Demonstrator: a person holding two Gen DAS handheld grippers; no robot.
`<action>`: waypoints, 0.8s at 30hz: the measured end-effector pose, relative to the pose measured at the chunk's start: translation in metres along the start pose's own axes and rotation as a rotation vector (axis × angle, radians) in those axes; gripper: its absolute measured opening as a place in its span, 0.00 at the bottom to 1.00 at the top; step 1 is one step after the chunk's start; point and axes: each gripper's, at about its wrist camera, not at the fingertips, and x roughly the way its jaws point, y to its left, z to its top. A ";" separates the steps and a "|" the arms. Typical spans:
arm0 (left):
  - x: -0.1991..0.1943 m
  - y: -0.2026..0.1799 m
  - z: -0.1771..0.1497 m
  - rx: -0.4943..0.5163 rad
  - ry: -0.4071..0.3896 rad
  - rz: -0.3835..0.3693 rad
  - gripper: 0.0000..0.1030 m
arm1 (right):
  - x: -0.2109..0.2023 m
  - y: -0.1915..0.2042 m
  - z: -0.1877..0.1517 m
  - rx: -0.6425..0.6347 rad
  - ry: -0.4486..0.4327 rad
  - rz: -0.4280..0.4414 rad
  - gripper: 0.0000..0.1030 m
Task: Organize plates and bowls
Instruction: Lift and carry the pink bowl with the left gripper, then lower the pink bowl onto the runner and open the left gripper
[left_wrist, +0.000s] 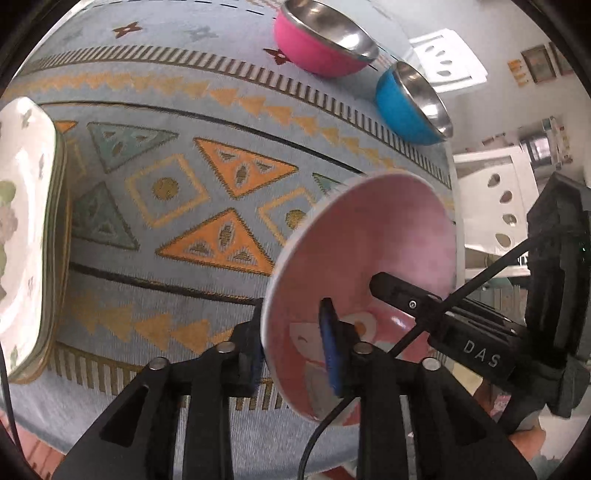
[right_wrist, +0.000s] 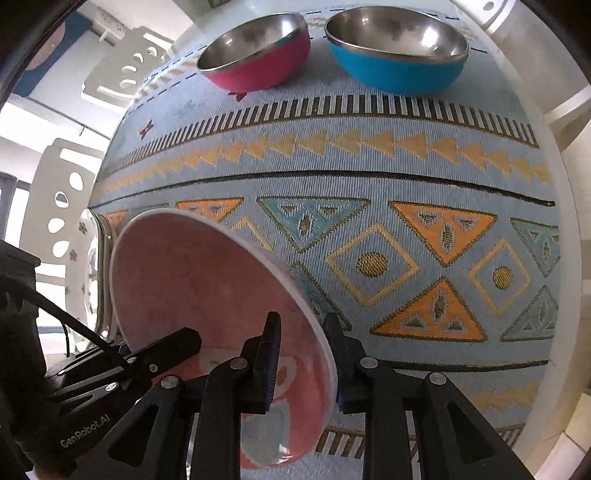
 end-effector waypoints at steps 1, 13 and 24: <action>0.000 -0.001 0.001 0.016 0.004 0.006 0.29 | -0.001 -0.003 0.000 0.012 0.002 0.006 0.23; -0.034 0.002 0.000 0.061 -0.116 0.072 0.32 | -0.054 0.002 -0.006 -0.075 -0.189 -0.059 0.24; -0.076 -0.033 -0.002 0.185 -0.369 0.264 0.71 | -0.084 0.041 -0.018 -0.259 -0.411 -0.174 0.68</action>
